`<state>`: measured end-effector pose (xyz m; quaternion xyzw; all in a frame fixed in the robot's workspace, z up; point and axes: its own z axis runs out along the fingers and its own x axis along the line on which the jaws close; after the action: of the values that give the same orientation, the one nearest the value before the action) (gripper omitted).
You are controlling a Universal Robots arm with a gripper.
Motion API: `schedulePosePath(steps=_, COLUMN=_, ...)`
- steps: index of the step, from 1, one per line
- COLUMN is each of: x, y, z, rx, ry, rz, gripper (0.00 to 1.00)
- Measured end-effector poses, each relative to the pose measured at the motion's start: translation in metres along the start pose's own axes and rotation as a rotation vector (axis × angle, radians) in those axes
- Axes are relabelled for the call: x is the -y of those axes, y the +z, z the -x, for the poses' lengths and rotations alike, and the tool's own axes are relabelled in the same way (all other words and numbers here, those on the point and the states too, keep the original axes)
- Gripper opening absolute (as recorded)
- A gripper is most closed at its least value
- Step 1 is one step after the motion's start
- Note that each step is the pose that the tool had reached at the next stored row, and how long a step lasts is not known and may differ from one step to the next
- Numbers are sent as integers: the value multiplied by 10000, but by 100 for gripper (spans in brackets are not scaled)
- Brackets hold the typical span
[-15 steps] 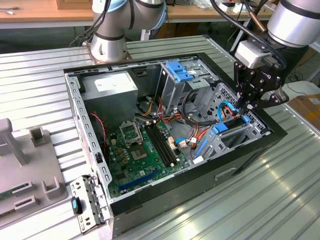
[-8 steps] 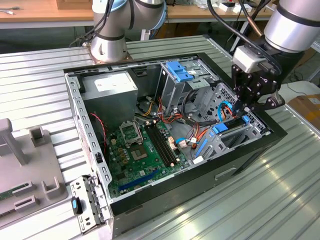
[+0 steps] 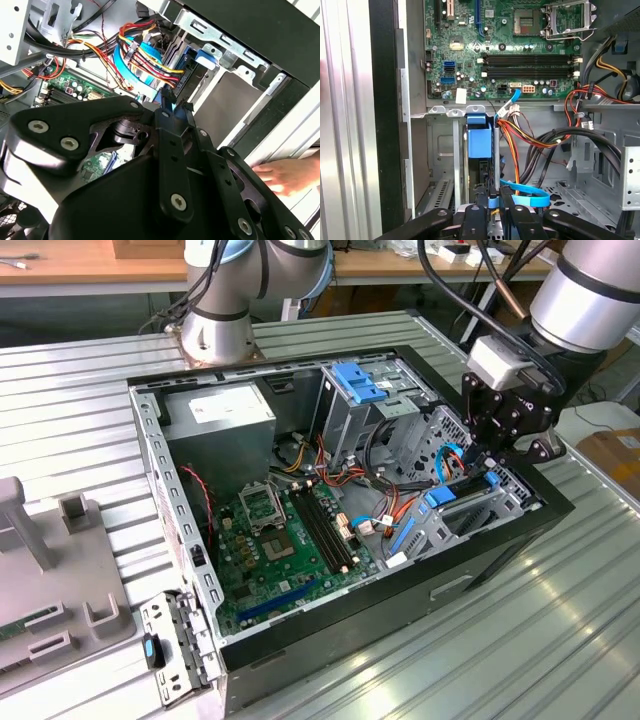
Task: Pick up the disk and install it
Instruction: 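Insert the second disk wire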
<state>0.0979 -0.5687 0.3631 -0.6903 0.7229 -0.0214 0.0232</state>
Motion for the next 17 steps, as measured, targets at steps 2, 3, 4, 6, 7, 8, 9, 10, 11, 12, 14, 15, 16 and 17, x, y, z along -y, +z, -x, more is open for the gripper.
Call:
schedulePosePath(steps=2, x=1, y=0, z=0, rx=1, ry=0, rz=0, gripper=24)
schedulePosePath(steps=3, x=1, y=0, z=0, rx=0, ry=0, rz=1, gripper=17)
schedulePosePath(steps=4, x=2, y=0, z=0, rx=0, ry=0, rz=1, gripper=16)
schedulePosePath(steps=6, x=2, y=1, z=0, rx=1, ry=0, rz=1, gripper=16)
schedulePosePath(steps=7, x=2, y=0, z=0, rx=0, ry=0, rz=1, gripper=16)
schedulePosePath(steps=8, x=3, y=0, z=0, rx=0, ry=0, rz=1, gripper=16)
schedulePosePath(steps=9, x=3, y=1, z=0, rx=1, ry=0, rz=1, gripper=16)
schedulePosePath(steps=10, x=3, y=1, z=0, rx=1, ry=0, rz=2, gripper=16)
schedulePosePath(steps=11, x=4, y=1, z=0, rx=0, ry=0, rz=2, gripper=16)
schedulePosePath(steps=12, x=4, y=1, z=0, rx=1, ry=0, rz=2, gripper=16)
schedulePosePath(steps=14, x=2, y=0, z=0, rx=-3, ry=-1, rz=-1, gripper=16)
schedulePosePath(steps=15, x=-9, y=0, z=-1, rx=-43, ry=-7, rz=-29, gripper=16)
schedulePosePath(steps=16, x=-54, y=-3, z=-4, rx=-106, ry=-43, rz=-98, gripper=16)
schedulePosePath(steps=17, x=-70, y=-3, z=-6, rx=-106, ry=-60, rz=-104, gripper=16)
